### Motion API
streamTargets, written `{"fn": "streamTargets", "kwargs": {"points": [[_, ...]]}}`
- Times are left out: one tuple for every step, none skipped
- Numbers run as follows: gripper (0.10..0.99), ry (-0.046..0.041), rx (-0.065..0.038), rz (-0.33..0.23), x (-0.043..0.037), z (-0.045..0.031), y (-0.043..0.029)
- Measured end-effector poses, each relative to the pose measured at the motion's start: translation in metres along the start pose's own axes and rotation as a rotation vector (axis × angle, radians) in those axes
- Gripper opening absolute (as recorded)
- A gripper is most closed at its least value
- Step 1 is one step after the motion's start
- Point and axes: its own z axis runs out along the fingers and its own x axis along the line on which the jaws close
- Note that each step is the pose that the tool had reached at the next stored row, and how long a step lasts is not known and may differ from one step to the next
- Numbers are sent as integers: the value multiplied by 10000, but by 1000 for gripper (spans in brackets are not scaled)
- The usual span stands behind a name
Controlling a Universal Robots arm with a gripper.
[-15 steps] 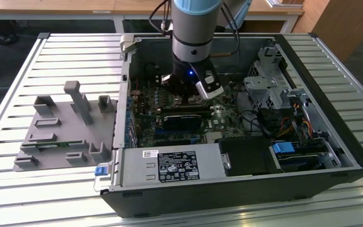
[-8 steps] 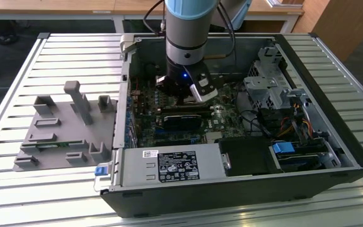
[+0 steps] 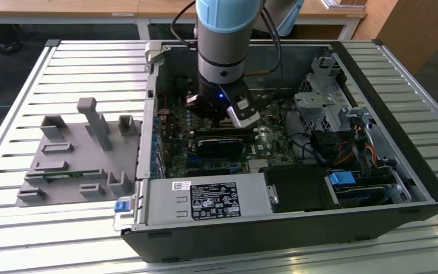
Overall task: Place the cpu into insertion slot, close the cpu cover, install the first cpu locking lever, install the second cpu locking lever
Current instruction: 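Install the second cpu locking lever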
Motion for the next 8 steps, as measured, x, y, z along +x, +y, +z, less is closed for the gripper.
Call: {"fn": "streamTargets", "kwargs": {"points": [[106, 3, -22, -10, 6, 2, -13], [106, 8, -49, -28, 13, 4, -24], [106, 13, -73, -54, 16, 6, -33], [106, 21, -103, -86, 18, 7, -38], [106, 31, -137, -132, 20, 10, -40], [106, 44, -169, -188, 23, 12, -41], [106, 56, -194, -251, 26, 14, -43], [106, 69, -224, -308, 26, 19, -45]]}}
